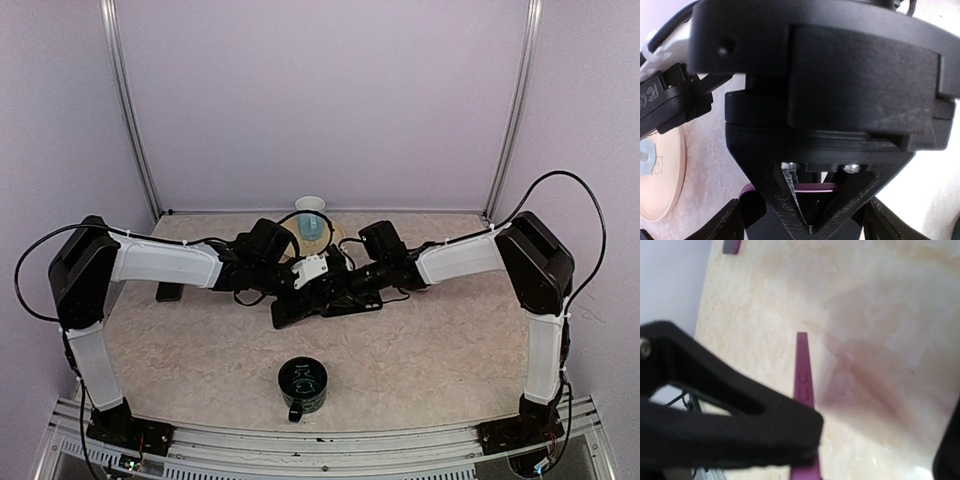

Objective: Put the phone into the phone case
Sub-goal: Pass from the left arm to the right, then pass from the right arm to the left

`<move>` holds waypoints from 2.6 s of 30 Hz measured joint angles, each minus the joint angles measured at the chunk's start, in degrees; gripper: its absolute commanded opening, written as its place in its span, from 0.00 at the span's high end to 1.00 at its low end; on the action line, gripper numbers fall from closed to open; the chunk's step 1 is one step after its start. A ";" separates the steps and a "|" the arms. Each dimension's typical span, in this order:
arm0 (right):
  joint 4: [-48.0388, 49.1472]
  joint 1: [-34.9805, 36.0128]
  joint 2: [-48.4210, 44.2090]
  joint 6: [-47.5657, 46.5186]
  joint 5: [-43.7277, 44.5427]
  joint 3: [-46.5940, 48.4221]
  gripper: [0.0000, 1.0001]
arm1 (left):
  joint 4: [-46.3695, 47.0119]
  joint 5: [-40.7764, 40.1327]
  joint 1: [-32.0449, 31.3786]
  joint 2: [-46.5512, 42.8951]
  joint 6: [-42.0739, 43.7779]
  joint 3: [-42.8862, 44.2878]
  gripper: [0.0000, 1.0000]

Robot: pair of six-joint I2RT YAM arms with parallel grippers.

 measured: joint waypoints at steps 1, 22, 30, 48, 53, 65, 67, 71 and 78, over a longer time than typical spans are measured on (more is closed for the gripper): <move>0.39 0.00 0.00 0.04 -0.26 0.00 1.00 | 0.31 -0.13 -0.02 -0.37 -0.15 -0.37 0.03; 2.12 -4.37 -5.68 -1.73 -1.92 -4.09 1.00 | 4.50 -2.23 1.70 -11.19 -9.44 -3.91 0.01; 2.86 -8.09 -12.31 -6.14 -1.97 -7.08 1.00 | 4.04 -2.49 5.33 -12.92 -20.59 1.70 0.01; 1.40 -11.82 -19.41 -12.00 -0.92 -11.43 1.00 | 4.42 -11.37 3.56 -19.61 -23.98 1.07 0.01; 1.60 -12.79 -21.64 -13.68 -0.81 -13.42 1.00 | 2.97 -10.80 5.35 -18.05 -31.12 3.67 0.01; 6.99 -15.28 -27.85 -16.83 -1.68 -17.81 1.00 | 6.03 1.44 8.90 -12.61 -49.22 5.22 0.01; 8.46 -15.45 -28.37 -17.00 -2.14 -18.38 1.00 | 7.67 4.02 9.66 -12.61 -51.54 4.50 0.01; 11.54 -15.61 -28.87 -17.03 -3.56 -19.45 1.00 | 11.37 8.63 10.08 -12.63 -55.49 2.67 0.01; 17.68 -15.65 -30.38 -16.41 -5.86 -21.44 1.00 | 16.55 14.16 9.68 -12.55 -60.74 0.68 0.01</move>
